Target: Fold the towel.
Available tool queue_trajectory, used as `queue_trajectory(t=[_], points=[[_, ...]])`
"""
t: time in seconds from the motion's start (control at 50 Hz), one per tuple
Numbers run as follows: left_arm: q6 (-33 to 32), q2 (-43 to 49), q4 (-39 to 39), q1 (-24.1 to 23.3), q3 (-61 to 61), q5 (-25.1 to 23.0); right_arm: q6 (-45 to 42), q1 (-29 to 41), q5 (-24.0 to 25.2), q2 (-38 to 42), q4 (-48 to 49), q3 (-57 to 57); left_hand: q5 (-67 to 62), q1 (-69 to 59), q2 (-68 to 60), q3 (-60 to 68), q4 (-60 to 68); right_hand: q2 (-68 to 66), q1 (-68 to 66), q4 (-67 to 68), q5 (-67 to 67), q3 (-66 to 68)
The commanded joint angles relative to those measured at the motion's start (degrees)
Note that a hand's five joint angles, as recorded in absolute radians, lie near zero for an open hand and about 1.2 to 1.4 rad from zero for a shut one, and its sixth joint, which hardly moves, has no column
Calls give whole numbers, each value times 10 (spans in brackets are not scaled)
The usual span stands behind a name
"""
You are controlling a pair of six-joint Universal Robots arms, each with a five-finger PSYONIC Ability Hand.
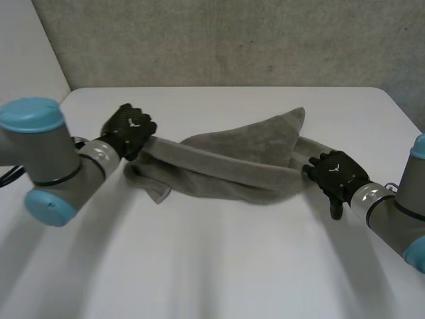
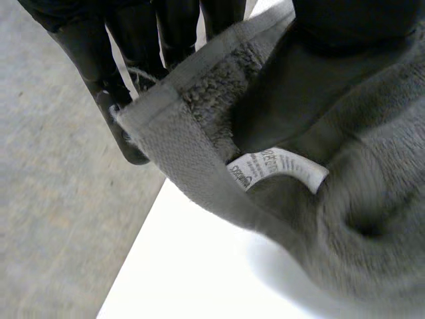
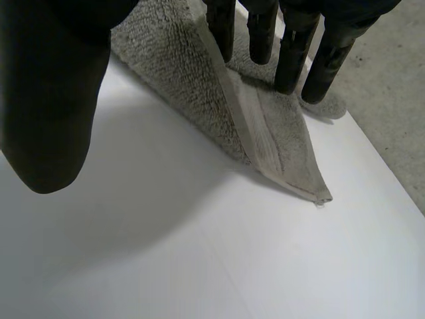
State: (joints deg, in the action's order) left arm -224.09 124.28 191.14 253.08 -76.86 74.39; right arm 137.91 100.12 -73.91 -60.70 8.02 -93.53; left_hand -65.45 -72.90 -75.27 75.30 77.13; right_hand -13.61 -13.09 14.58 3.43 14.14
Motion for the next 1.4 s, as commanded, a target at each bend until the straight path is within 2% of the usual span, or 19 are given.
queue_trajectory(t=[0.02,0.12,0.18,0.24,0.28,0.3,0.32,0.34,0.38,0.4,0.42,0.44,0.58,0.68,0.72,0.82,1.06,1.2,1.4], points=[[11,-60,0,42,-95,-6,56,4,14,12,2,20,-45,-71,-47,47,29,-25,-31,16,27,20],[25,-106,2,65,-156,-14,107,17,18,35,15,49,-45,-71,-47,47,29,-45,-51,36,47,40],[33,-129,4,72,-189,-37,145,30,15,54,23,77,-45,-71,-47,47,29,-52,-57,42,54,47],[35,-145,5,83,-214,-57,163,40,13,71,25,102,-45,-71,-47,47,29,-138,-143,128,140,133],[36,-157,6,91,-231,-62,164,47,13,82,25,120,-45,-71,-47,47,29,-349,-354,339,351,343],[36,-157,6,91,-231,-62,164,47,13,82,25,120,-45,-71,-47,47,29,-350,-355,340,352,345],[36,-161,7,94,-234,-62,164,48,12,85,25,127,-45,-71,-47,47,29,-443,-448,433,445,438],[36,-161,7,94,-234,-62,164,48,12,85,25,127,-45,-71,-47,47,29,-444,-449,434,446,439],[39,-164,7,106,-237,-61,162,48,15,93,19,141,-45,-71,-47,47,29,-563,-568,553,565,558],[39,-164,7,106,-237,-61,162,48,15,93,19,141,-45,-71,-47,47,29,-564,-569,554,565,558],[44,-169,6,115,-238,-60,162,48,18,97,12,146,-45,-71,-47,47,29,-642,-647,632,644,637],[54,-175,5,122,-239,-61,160,48,20,98,2,147,-45,-71,-47,47,29,-664,-669,654,665,658],[109,-197,0,143,-237,-64,142,39,27,60,-63,151,-45,-71,-47,47,29,-664,-669,654,666,659],[143,-228,0,151,-239,-65,130,25,63,7,-104,150,-45,-71,-47,47,29,-664,-669,654,666,659],[149,-229,0,151,-239,-65,117,23,77,1,-121,148,-45,-71,-47,47,29,-40,-45,30,42,35],[153,-229,2,148,-246,-67,111,23,62,6,-126,149,-45,-71,-47,47,29,36,31,-46,-34,-41],[153,-222,7,151,-265,-67,147,21,54,70,-117,186,-45,-71,-47,47,29,30,25,-40,-28,-36],[153,-227,6,160,-263,-67,204,20,47,119,-81,223,-45,-71,-47,47,29,-54,-59,44,56,48],[153,-230,5,178,-271,-68,211,26,22,167,-62,265,-45,-71,-47,47,29,-171,-177,162,173,166]])
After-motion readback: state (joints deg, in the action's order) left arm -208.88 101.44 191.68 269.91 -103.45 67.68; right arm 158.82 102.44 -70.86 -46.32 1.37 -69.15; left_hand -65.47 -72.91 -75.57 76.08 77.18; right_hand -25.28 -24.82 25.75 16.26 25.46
